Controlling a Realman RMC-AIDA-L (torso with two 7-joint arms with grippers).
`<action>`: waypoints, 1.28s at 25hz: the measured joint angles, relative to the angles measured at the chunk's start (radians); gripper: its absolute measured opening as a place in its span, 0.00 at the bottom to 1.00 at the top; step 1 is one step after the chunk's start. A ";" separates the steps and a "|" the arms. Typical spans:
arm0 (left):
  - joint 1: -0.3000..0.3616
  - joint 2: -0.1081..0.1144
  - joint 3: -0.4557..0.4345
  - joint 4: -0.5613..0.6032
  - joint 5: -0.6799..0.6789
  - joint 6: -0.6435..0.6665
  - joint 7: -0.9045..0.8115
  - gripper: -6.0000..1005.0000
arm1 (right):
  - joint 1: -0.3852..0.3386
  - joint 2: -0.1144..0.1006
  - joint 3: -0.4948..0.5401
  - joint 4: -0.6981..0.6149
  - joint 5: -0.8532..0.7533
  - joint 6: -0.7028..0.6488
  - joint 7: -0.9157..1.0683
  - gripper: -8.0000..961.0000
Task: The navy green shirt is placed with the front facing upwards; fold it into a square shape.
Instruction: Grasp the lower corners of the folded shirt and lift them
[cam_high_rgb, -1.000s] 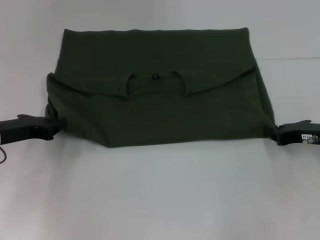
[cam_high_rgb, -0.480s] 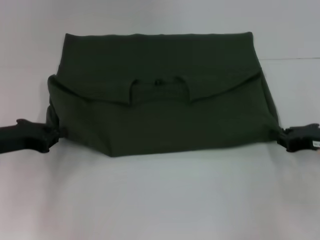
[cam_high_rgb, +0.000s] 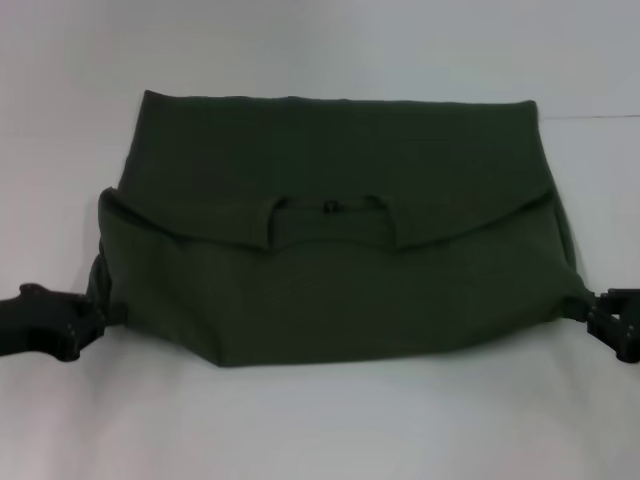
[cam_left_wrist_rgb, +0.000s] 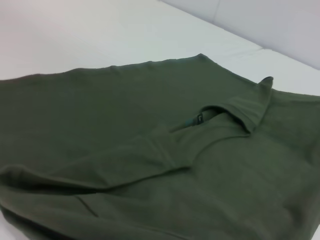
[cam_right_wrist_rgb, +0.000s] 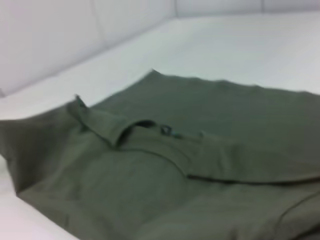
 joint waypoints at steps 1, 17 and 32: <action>0.005 -0.005 0.001 0.006 0.000 0.005 0.000 0.04 | -0.002 -0.001 0.012 0.000 0.001 -0.010 -0.007 0.10; 0.114 -0.023 -0.016 0.144 0.003 0.168 0.013 0.04 | -0.029 -0.003 0.036 -0.013 -0.054 -0.167 -0.067 0.10; 0.176 -0.035 -0.018 0.279 0.180 0.423 0.104 0.04 | -0.130 -0.001 0.131 -0.071 -0.104 -0.429 -0.219 0.10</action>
